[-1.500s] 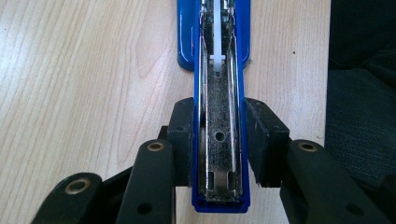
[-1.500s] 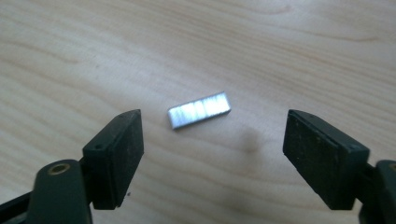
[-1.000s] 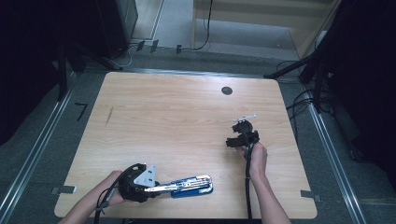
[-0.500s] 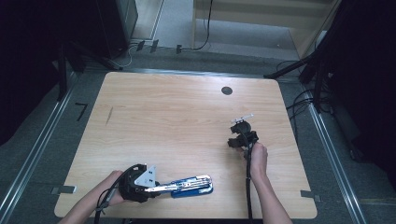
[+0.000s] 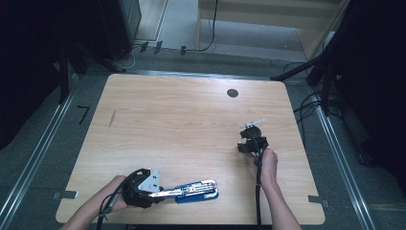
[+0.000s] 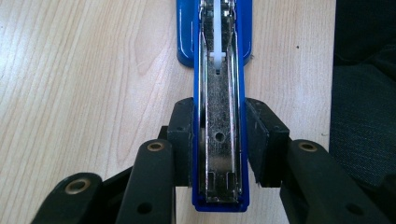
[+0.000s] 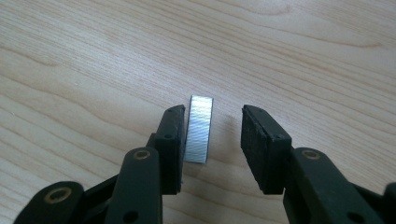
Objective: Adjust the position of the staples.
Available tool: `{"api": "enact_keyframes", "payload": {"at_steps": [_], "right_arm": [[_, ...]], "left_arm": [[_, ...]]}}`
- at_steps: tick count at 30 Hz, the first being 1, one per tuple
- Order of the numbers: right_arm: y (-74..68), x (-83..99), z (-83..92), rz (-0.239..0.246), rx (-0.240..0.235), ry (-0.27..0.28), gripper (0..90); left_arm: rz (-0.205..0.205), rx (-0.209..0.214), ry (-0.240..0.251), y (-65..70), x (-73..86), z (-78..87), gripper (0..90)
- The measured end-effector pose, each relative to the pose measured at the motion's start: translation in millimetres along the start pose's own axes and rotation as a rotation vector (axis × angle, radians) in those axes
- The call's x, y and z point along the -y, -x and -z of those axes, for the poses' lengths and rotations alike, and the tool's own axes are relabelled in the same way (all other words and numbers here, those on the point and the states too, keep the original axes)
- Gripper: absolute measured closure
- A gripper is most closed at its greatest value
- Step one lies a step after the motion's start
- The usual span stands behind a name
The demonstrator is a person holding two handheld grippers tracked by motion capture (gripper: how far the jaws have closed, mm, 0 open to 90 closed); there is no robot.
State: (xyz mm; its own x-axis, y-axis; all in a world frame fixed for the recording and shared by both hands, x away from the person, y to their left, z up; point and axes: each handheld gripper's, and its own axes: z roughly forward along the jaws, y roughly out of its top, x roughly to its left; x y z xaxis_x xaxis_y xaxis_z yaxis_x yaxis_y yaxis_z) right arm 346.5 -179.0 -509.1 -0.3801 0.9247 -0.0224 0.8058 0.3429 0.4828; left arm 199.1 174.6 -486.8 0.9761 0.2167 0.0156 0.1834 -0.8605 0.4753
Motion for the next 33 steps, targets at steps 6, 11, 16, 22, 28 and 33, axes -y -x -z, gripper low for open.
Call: {"api": "enact_keyframes", "payload": {"at_steps": [6, 11, 16, 22, 28, 33], "right_arm": [[-4.7, -3.5, -6.1, 0.001, -0.001, 0.008, 66.4], [-5.6, -6.4, -7.5, -0.003, 0.006, 0.011, 68.9], [-4.9, -8.1, -8.7, 0.004, 0.011, 0.002, 77.8], [-5.8, -7.6, -6.7, 0.011, 0.007, -0.010, 78.8], [-11.4, -4.5, 6.2, 0.048, -0.014, 0.006, 78.8], [-19.0, 1.2, 16.8, 0.095, -0.036, 0.011, 78.8]], "left_arm": [[0.002, -0.001, 0.000, 0.3, -0.1, 0.0, 66.9], [0.002, -0.001, 0.001, 0.2, 0.2, 0.0, 66.9], [0.002, 0.001, 0.000, 0.1, 0.1, -0.1, 66.9], [0.001, 0.001, 0.000, 0.0, 0.1, -0.1, 66.9], [0.000, 0.003, -0.001, -0.5, 0.1, -0.1, 66.9], [-0.001, 0.003, -0.001, -0.6, -0.1, 0.0, 67.0]]}}
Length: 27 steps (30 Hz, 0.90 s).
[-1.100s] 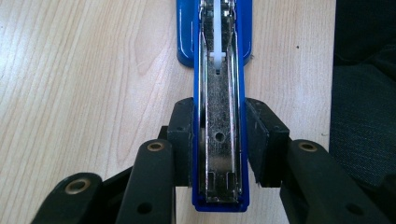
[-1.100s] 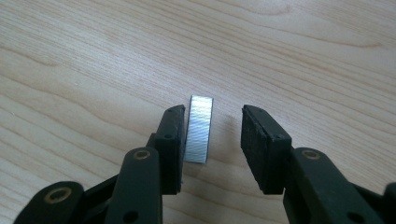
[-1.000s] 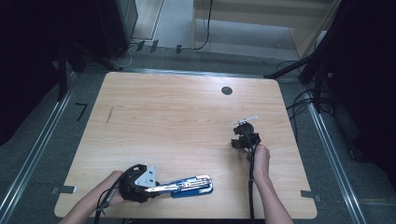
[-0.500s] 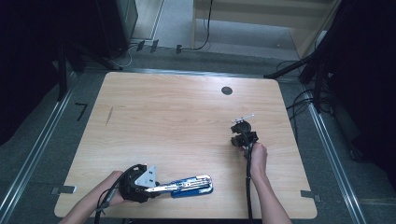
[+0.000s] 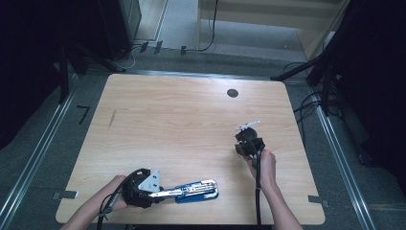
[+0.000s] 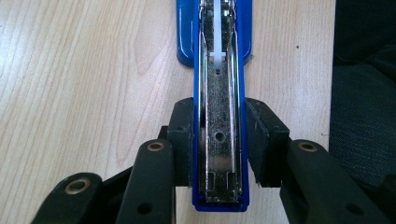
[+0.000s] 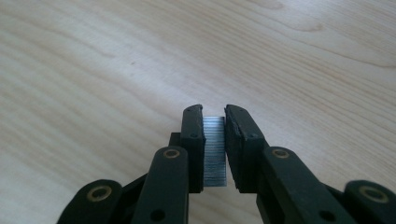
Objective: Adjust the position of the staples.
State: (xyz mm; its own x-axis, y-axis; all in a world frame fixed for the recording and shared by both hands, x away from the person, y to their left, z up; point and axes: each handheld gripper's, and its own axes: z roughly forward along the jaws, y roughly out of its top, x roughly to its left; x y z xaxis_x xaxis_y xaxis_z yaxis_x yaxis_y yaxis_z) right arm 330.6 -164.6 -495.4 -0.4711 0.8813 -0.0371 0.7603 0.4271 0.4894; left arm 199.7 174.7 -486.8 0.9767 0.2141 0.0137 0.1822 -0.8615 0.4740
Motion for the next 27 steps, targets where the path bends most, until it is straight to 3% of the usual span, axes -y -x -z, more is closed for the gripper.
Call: {"api": "enact_keyframes", "payload": {"at_steps": [8, 11, 22, 27], "right_arm": [[-17.9, 14.6, 19.9, 0.069, -0.057, 0.005, 78.9], [-24.0, 23.4, 28.5, 0.090, -0.099, 0.000, 78.8], [-35.4, 43.9, 49.8, 0.135, -0.142, 0.009, 78.9], [-42.7, 53.6, 53.3, 0.159, -0.162, -0.011, 78.9]], "left_arm": [[0.002, 0.000, -0.001, 0.1, -0.2, -0.2, 67.0], [0.003, -0.001, -0.005, 0.3, -0.6, 0.0, 67.0], [0.003, -0.001, -0.005, 0.2, -0.7, -0.1, 66.9], [0.003, -0.002, -0.006, 0.4, -0.9, -0.1, 66.9]]}}
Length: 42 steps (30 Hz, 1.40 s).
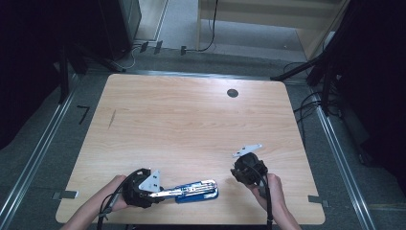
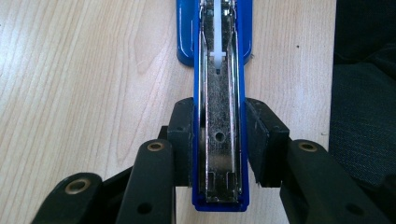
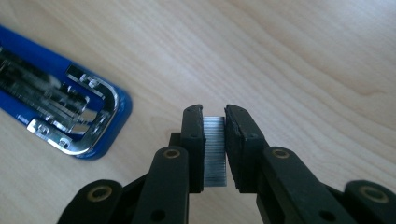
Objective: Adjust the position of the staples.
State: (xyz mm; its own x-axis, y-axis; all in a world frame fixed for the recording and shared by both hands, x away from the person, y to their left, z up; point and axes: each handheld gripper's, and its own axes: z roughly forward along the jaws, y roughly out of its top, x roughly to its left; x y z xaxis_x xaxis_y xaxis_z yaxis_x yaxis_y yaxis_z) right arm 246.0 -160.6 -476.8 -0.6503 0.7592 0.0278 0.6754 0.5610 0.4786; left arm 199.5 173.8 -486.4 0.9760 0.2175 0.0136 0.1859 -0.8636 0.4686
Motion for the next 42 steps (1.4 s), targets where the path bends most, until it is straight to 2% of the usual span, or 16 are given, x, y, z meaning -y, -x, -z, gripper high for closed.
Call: {"api": "enact_keyframes", "payload": {"at_steps": [11, 16, 18, 23, 26, 30, 32, 34, 38, 42], "right_arm": [[-18.9, 12.2, -14.7, 0.050, -0.029, -0.060, 78.8], [-27.7, 14.1, -19.8, 0.105, -0.062, -0.078, 78.8], [-31.6, 15.5, -24.5, 0.125, -0.062, -0.098, 78.9], [-34.5, 15.6, -26.6, 0.141, -0.061, -0.104, 78.8], [-34.5, 15.9, -26.0, 0.150, -0.085, -0.104, 76.4], [-31.3, 15.1, -24.0, 0.128, -0.114, -0.098, 67.3], [-29.0, 14.3, -22.0, 0.088, -0.117, -0.083, 63.3], [-28.4, 14.1, -21.5, 0.077, -0.115, -0.078, 62.1], [-27.7, 13.5, -22.0, 0.040, -0.105, -0.078, 64.2], [-29.9, 12.6, -23.3, 0.038, -0.095, -0.088, 68.0]], "left_arm": [[0.000, 0.001, 0.000, -0.2, 0.1, 0.0, 66.9], [-0.001, 0.004, 0.002, -0.4, 0.3, 0.0, 66.9], [-0.001, 0.003, 0.002, -0.4, 0.3, 0.0, 66.9], [-0.003, 0.001, 0.000, -0.1, -0.1, 0.1, 66.9], [-0.001, 0.003, 0.002, -0.4, 0.2, 0.1, 66.9], [-0.001, 0.005, 0.001, -0.6, 0.2, 0.0, 66.9], [-0.002, 0.005, 0.000, -0.7, 0.0, 0.0, 66.9], [-0.003, 0.007, -0.001, -1.1, 0.0, -0.1, 66.9], [-0.004, 0.008, 0.000, -1.4, 0.1, -0.1, 66.9], [-0.004, 0.009, 0.003, -1.6, 0.5, -0.1, 66.9]]}}
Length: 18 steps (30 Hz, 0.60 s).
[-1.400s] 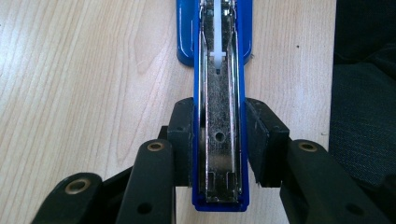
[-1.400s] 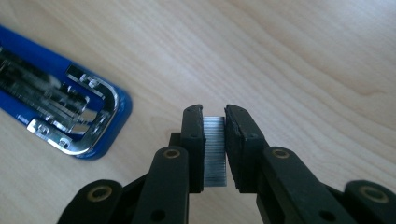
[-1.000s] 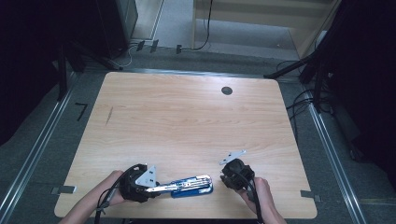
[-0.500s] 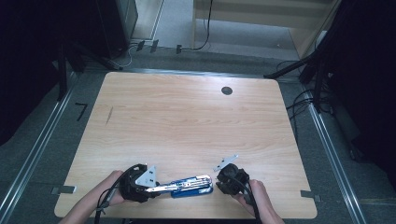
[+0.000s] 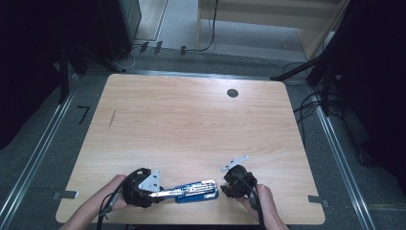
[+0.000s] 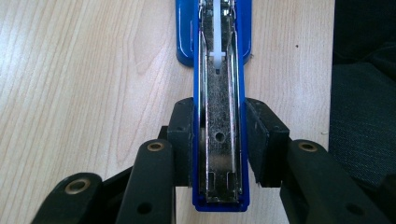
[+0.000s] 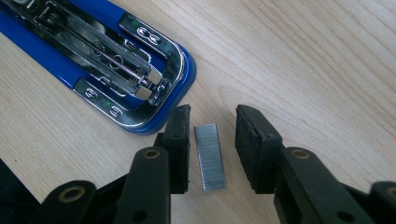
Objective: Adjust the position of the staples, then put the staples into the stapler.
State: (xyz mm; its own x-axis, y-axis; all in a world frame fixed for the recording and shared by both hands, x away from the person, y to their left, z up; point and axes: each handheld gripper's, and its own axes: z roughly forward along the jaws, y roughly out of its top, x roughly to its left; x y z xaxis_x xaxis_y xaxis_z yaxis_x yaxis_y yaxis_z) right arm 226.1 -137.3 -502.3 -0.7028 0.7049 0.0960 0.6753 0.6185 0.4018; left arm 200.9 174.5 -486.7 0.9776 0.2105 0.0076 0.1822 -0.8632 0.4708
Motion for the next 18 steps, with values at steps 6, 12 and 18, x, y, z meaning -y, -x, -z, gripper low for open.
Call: {"api": "enact_keyframes", "payload": {"at_steps": [6, 12, 18], "right_arm": [[-2.4, -2.5, -3.9, -0.021, 0.011, -0.014, 72.8], [-3.3, -2.6, -6.5, -0.024, 0.021, -0.030, 76.7], [-2.3, -1.6, -6.5, -0.012, 0.028, -0.033, 78.7]], "left_arm": [[-0.001, 0.001, 0.005, -0.3, 0.8, -0.1, 66.9], [-0.002, -0.001, 0.003, 0.2, 0.4, -0.1, 66.9], [0.000, 0.006, 0.006, -1.0, 0.8, 0.0, 66.9]]}}
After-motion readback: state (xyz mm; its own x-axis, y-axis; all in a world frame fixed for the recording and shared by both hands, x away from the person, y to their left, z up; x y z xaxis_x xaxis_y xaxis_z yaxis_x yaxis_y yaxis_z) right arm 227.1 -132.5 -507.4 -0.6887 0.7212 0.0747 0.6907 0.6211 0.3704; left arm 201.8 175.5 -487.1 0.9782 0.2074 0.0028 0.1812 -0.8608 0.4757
